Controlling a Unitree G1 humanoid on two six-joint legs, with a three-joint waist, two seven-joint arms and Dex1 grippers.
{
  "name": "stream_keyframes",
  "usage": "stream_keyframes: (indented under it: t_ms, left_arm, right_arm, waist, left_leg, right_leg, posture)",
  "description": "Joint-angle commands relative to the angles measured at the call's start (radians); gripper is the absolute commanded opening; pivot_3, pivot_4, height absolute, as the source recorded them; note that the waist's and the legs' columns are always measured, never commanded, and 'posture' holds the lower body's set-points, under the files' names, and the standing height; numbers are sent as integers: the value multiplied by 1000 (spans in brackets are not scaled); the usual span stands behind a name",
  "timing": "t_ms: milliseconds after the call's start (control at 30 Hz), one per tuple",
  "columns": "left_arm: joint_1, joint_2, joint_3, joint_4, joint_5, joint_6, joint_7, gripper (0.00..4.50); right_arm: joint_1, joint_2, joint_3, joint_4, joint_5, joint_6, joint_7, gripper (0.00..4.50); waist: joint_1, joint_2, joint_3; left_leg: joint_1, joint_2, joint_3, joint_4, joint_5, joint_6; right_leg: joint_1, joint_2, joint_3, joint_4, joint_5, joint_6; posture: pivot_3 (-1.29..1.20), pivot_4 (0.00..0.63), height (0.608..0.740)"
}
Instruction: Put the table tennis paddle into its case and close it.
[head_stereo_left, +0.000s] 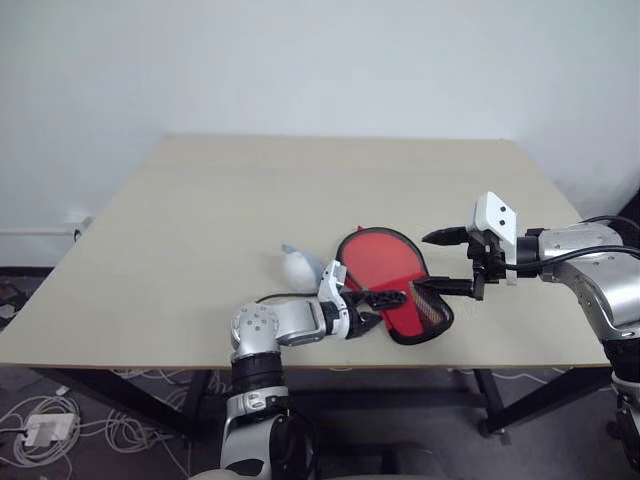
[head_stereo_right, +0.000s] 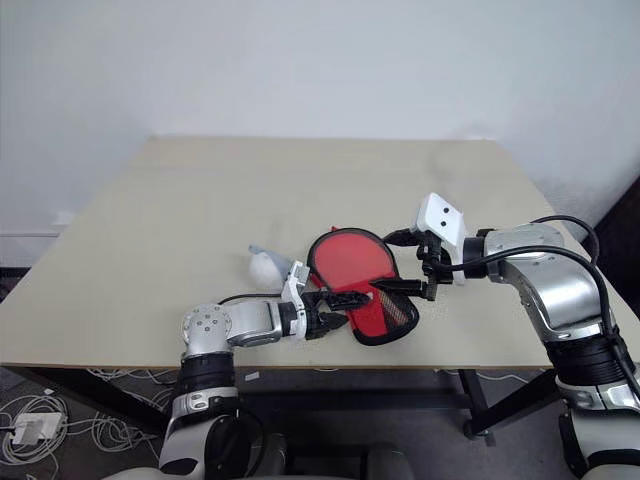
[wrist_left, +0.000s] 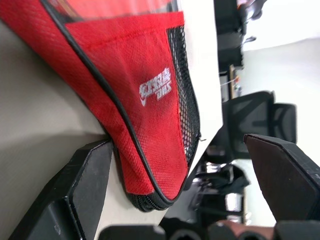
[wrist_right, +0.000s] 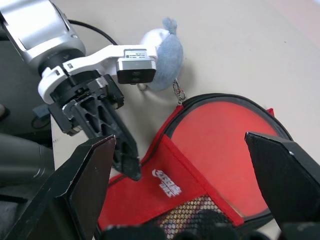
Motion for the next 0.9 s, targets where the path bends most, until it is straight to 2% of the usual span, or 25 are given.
stream_keyframes:
  t_ms: [33,333,900]
  left_arm:
    - [-26,-1,-32,65,72,-88,-3,4471]
    - [-44,14,-47,100,84,-111,4,4471]
    - [-42,99,-160,71,158,31,3,4471]
  right_arm:
    - [-7,6,-27,-35,13,-2,-10,4500]
    - [-5,16,-24,-46,15,7,-18,4500]
    - [-12,32,-20,-49,11,18,-35,4500]
  waist:
    - [2,0,0]
    - [4,0,0]
    - [-9,0,0]
  left_leg:
    - [0,0,0,0,0,0]
    - [0,-2,-1,1,0,0]
    - [1,-2,-1,-2,0,0]
  right_leg:
    - [0,0,0,0,0,0]
    - [1,0,0,-1,0,1]
    - [0,0,1,-1,0,1]
  posture:
    - [0,0,684]
    - [0,0,684]
    - [0,0,684]
